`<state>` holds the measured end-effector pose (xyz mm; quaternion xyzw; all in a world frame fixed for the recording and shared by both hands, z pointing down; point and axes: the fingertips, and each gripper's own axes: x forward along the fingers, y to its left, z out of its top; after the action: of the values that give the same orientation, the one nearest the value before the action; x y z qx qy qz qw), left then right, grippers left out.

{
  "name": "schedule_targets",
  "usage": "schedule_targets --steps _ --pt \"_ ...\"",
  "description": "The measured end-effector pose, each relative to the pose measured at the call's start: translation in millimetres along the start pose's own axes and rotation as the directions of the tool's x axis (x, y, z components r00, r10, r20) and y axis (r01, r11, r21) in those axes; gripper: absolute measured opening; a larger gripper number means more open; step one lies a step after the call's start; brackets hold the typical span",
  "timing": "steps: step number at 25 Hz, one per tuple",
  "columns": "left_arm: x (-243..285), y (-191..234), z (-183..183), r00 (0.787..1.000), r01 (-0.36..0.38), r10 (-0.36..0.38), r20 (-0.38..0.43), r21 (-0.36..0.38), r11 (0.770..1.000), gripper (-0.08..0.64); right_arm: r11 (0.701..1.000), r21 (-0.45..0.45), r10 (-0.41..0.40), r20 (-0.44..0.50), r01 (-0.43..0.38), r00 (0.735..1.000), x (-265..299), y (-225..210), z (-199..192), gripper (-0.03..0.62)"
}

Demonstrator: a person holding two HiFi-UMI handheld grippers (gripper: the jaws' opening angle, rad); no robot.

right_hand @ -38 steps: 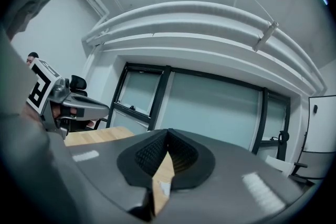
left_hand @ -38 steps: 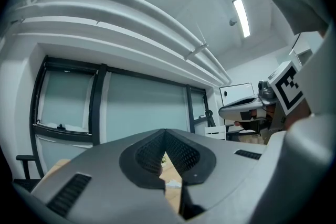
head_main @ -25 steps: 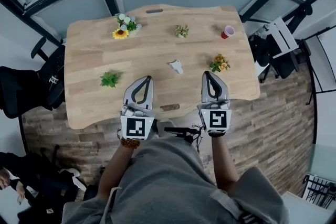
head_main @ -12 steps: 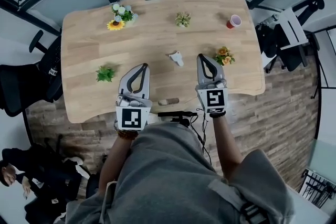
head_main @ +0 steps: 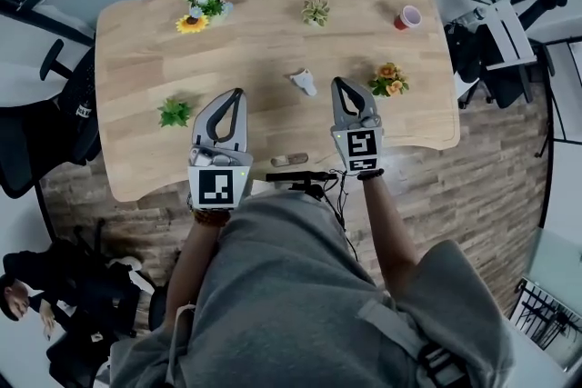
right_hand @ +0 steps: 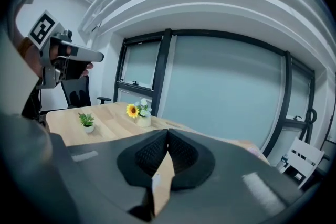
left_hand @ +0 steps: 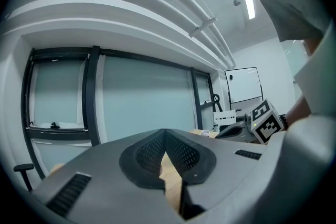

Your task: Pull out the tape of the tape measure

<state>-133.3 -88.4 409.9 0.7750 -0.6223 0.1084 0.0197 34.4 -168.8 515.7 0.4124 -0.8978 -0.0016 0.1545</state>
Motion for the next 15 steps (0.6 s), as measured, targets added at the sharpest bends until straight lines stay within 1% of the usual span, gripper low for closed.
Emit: schedule_targets --steps 6,8,15 --pt "-2 10 -6 1.0 -0.027 0.027 -0.008 -0.001 1.0 0.009 0.999 0.009 0.036 -0.093 -0.035 0.995 15 11 -44 0.012" --pt "-3 13 -8 0.999 -0.037 0.037 -0.016 -0.001 0.999 0.009 0.999 0.018 0.048 -0.12 -0.046 0.992 20 13 -58 0.029" --pt "-7 24 -15 0.997 -0.072 0.072 -0.035 -0.004 0.997 0.009 0.996 0.041 0.088 -0.203 -0.081 0.975 38 22 -99 0.049"
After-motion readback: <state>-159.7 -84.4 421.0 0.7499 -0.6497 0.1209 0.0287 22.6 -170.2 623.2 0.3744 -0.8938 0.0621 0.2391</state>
